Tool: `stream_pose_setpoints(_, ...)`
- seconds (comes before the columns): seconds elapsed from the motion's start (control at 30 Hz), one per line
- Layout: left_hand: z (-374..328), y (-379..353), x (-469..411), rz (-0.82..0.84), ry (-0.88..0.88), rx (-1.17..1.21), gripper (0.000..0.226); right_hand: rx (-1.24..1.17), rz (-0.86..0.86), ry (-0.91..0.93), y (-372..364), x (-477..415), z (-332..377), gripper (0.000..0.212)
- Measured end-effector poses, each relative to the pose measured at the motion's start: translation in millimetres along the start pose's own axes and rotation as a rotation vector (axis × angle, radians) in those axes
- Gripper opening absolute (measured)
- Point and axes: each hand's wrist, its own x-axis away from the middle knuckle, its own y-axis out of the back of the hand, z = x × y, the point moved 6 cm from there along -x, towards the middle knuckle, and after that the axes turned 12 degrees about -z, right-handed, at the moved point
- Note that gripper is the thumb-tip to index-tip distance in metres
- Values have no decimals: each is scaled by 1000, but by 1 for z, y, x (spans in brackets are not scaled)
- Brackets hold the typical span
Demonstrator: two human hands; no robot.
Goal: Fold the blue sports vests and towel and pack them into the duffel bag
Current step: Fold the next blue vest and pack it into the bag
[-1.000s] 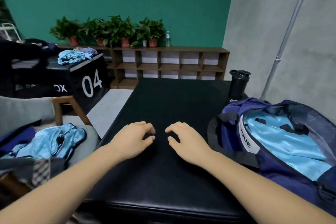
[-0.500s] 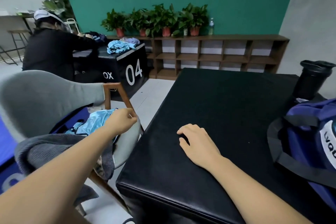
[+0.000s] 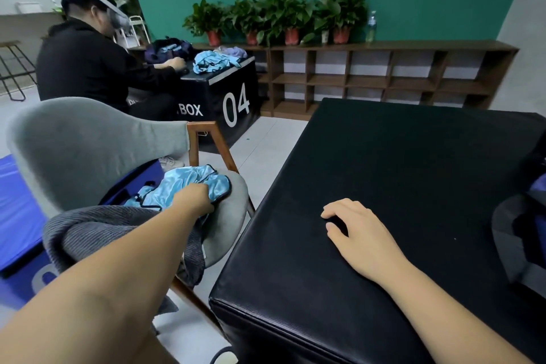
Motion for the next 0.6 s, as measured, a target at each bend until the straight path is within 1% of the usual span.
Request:
stream_pose_setpoints(0.07, 2, -6, 5, 13, 31, -31, 31, -10, 0, 11, -1, -1, 0, 18)
stream_pose_setpoints(0.13, 1, -8, 10, -1, 47, -55, 24, -26, -1, 18, -1, -1, 0, 17)
stream_pose_setpoints(0.23, -1, -8, 9, -23, 62, -80, 22, -37, -4, 17, -1, 0, -1, 18)
stream_pose_setpoints(0.37, 1, -3, 8, -45, 94, -55, 10, -51, 7, 6, -1, 0, -1, 18)
stream_pose_setpoints(0.47, 9, 2, 6, -89, 128, -4, 12, -48, 15, -13, -1, 0, -3, 19)
stream_pose_setpoints(0.53, 20, 9, -1, -135, 167, 71, 13, -55, 9, -22, -1, 0, -4, 19)
stream_pose_setpoints(0.6, 34, 21, -6, -215, 220, 189, 14, -60, 4, -32, -1, 0, -4, 18)
